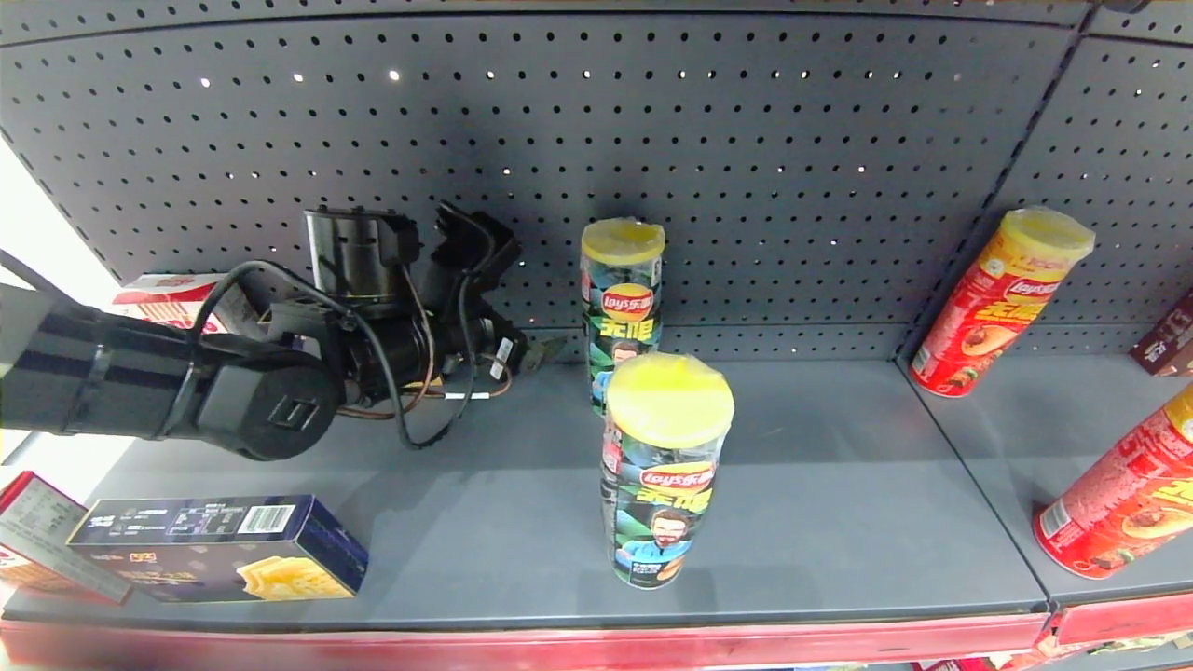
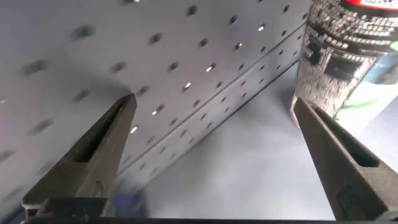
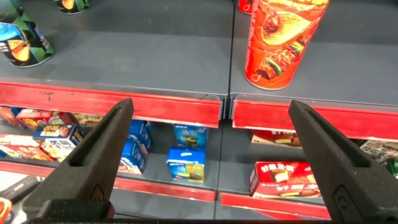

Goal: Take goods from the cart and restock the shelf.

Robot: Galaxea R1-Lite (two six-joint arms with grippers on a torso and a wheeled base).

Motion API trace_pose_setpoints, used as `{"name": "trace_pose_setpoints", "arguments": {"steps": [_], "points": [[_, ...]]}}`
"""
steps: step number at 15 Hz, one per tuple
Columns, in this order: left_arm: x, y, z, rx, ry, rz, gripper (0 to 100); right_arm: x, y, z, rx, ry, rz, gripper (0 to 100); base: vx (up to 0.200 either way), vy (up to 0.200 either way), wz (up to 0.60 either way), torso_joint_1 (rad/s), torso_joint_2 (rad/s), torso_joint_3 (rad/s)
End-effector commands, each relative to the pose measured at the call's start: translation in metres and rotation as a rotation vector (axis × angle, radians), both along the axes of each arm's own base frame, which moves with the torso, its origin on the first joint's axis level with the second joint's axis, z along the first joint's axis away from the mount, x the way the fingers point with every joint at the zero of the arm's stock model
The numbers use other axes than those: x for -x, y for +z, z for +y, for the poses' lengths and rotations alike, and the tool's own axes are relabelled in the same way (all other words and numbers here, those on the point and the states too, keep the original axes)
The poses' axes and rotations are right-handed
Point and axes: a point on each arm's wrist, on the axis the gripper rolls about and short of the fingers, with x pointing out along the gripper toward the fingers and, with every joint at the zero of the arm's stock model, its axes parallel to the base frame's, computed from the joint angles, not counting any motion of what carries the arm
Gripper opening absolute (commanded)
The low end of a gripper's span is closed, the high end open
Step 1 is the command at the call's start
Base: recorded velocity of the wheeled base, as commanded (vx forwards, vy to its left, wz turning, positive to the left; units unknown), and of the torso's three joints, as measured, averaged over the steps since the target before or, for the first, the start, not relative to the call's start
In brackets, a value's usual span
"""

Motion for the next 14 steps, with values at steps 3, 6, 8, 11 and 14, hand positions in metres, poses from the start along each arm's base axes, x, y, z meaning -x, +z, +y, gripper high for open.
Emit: {"name": "trace_pose_setpoints", "arguments": {"steps": [3,6,8,11,14], "points": [[0.062,0.035,0.024,0.013,0.073,-0.069,100,-0.001,-0.005,0.002,0.015,0.074,0.026,100,0.000,0.000,0.00,0.000,0.00,0.000],[0.093,0.042,0.038,0.008,0.155,-0.092,100,-0.001,-0.005,0.002,0.032,0.066,0.024,100,0.000,0.000,0.00,0.000,0.00,0.000],[0.107,0.043,0.043,0.011,0.161,-0.099,100,-0.001,-0.005,0.002,0.029,0.063,0.020,100,0.000,0.000,0.00,0.000,0.00,0.000],[0.128,0.045,0.051,0.043,0.162,-0.106,100,-0.003,0.100,0.003,-0.125,0.074,0.016,100,0.000,0.000,0.00,0.000,0.00,0.000],[0.128,0.038,0.062,0.034,0.204,-0.091,100,-0.008,0.098,0.006,-0.026,0.191,0.101,100,0.000,0.000,0.00,0.000,0.00,0.000]]}}
